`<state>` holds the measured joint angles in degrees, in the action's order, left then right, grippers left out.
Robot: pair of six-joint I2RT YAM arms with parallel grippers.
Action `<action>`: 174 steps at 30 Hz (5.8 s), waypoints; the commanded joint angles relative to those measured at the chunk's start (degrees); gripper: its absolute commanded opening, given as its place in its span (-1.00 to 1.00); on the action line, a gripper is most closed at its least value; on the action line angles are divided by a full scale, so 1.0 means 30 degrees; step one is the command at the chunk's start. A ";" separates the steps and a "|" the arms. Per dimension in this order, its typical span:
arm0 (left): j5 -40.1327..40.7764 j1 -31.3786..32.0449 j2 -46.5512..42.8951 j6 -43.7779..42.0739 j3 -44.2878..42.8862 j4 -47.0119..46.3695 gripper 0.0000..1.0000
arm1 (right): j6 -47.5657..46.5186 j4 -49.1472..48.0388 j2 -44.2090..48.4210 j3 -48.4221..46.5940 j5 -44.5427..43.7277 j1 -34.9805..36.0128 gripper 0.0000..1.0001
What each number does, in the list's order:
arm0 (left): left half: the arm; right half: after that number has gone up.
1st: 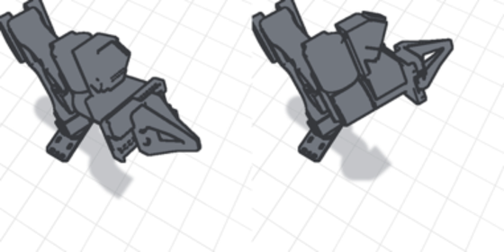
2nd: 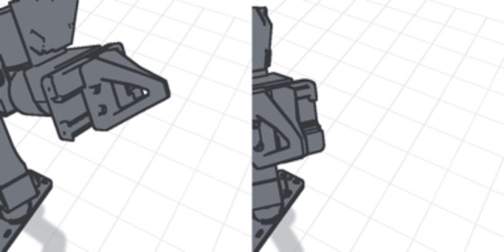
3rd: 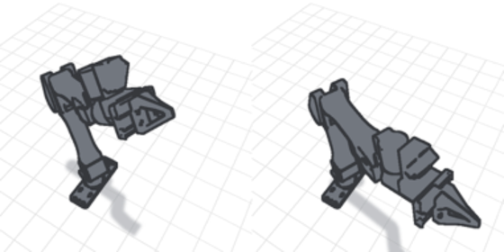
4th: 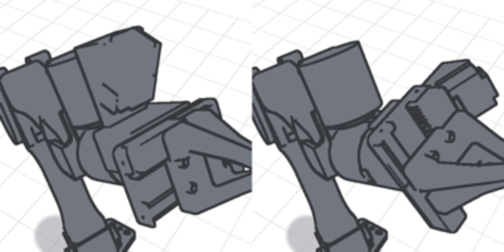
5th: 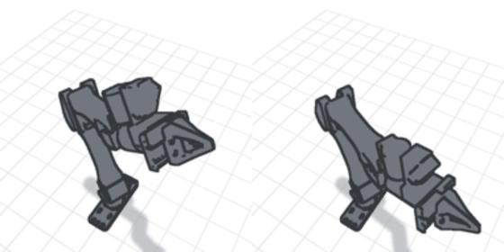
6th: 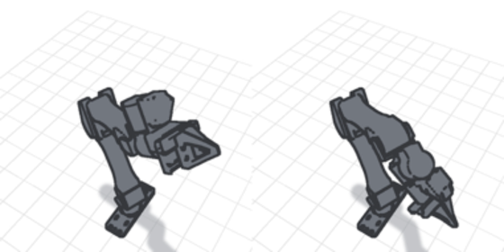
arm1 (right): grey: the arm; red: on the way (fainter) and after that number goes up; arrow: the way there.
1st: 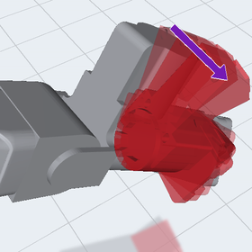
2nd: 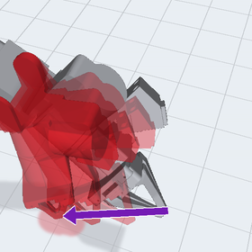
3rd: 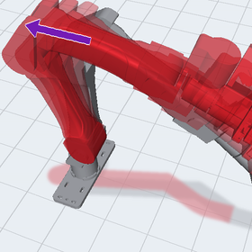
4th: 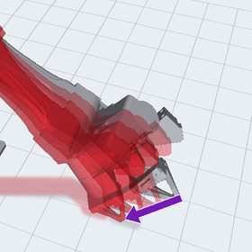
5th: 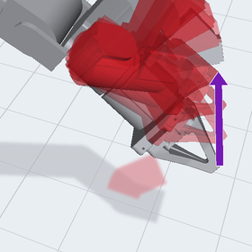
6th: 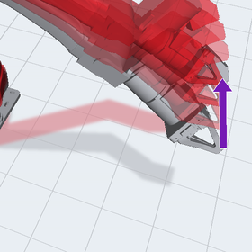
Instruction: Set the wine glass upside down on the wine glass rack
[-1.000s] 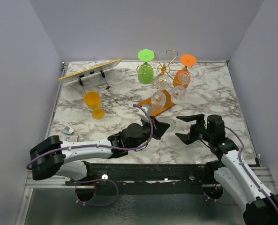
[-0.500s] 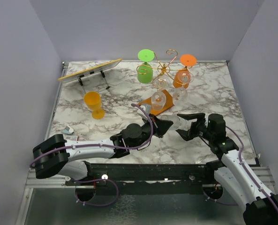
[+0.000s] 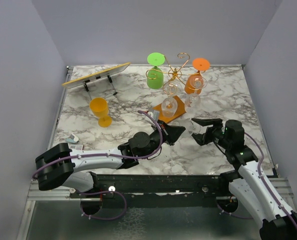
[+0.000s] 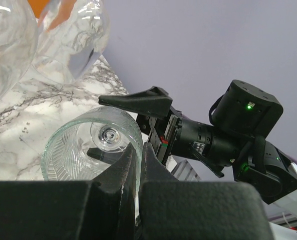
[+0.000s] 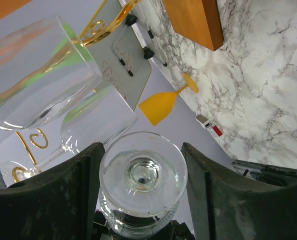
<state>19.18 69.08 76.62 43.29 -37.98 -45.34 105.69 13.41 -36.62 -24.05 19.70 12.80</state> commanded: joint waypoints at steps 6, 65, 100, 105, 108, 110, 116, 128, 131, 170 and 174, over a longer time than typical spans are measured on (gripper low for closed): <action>0.0460 0.0089 -0.0623 0.0279 0.0283 -0.1655 -1.00 | -0.0063 0.0647 0.0472 -0.0666 -0.1624 0.0099 0.15; -0.7688 -0.0579 -0.1807 -0.7826 -0.4201 0.7281 0.98 | -3.0442 0.7835 -0.1473 -1.4855 0.1438 0.0099 -0.83; -1.0185 -0.0585 0.1848 -0.5893 -0.7730 0.8344 0.47 | -3.0743 0.6898 -0.1593 -1.4155 0.6100 0.0100 -0.87; -0.9398 -0.0611 0.1353 -0.6402 -0.7249 0.8346 0.70 | -3.0866 0.7282 -0.1791 -1.4193 0.5958 0.0099 -0.89; -0.9387 -0.0597 0.1225 -0.6616 -0.7163 0.8346 0.66 | -3.0815 0.7223 -0.1811 -1.4160 0.6022 0.0099 -0.89; -0.9700 -0.0613 0.1288 -0.6690 -0.7225 0.8346 0.46 | -3.0752 0.7108 -0.1852 -1.4131 0.6133 0.0099 -0.89; -1.0379 -0.0604 0.1334 -0.7391 -0.7104 0.8339 -0.18 | -3.0437 0.7137 -0.2177 -1.4138 0.6162 0.0099 -0.89; -1.0540 -0.0614 0.0767 -0.9353 -0.6563 0.8230 -0.99 | -2.9108 0.6948 -0.2610 -1.3879 0.5306 0.0099 0.15; -1.0579 -0.0603 0.0473 -0.9679 -0.6296 0.8131 -1.00 | -2.8728 0.6727 -0.2659 -1.3787 0.5014 0.0100 0.39; -0.3077 -0.8224 -0.6437 -1.1426 -0.2267 0.7739 -1.00 | -2.6465 0.4236 -0.1194 -1.3198 -0.1754 0.0099 0.72; -0.4602 -0.9210 -0.5558 -1.1789 -0.2456 0.6796 -1.00 | -2.6607 0.4293 -0.1341 -1.3187 -0.1772 0.0114 0.72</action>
<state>10.81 44.03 58.26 9.74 -42.26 -17.43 26.13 26.98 -40.23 -64.14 15.79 13.28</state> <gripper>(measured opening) 0.700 0.860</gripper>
